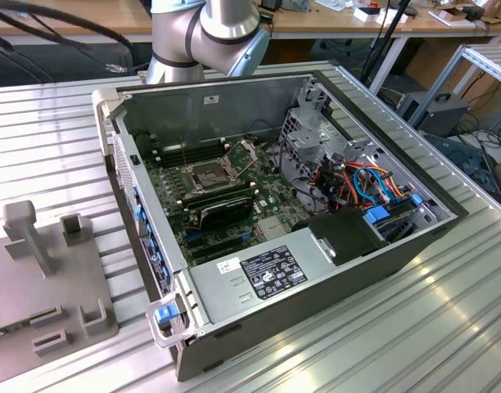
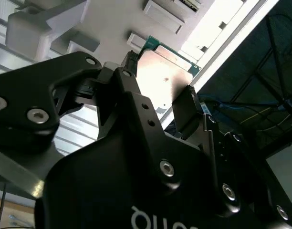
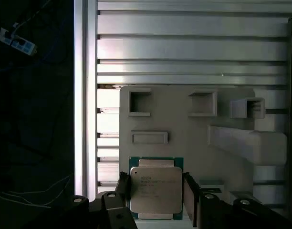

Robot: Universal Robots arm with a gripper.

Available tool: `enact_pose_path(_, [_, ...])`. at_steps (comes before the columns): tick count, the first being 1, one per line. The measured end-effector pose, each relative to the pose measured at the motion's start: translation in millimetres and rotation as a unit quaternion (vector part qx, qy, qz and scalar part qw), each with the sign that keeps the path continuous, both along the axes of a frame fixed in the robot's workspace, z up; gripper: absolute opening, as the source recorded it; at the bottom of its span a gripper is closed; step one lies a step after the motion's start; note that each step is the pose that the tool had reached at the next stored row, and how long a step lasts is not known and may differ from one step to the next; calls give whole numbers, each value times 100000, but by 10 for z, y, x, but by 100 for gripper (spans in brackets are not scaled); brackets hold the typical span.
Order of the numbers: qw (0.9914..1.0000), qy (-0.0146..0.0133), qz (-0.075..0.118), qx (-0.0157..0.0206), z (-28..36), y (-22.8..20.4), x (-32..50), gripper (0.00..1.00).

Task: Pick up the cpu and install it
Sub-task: 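Pick up the cpu and move it towards the insertion slot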

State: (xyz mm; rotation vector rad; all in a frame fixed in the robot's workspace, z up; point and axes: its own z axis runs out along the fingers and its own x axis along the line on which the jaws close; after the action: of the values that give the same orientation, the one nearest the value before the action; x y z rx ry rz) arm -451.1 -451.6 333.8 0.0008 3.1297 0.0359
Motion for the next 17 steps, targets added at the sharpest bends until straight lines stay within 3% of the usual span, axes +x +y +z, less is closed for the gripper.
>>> enact_pose_path(1, [100000,-30,-1,0,85,0,0,54])
enact_pose_path(3, [100000,-44,-1,-1,138,0,0,54])
enact_pose_path(17, [100000,-40,-2,-10,174,0,0,54])
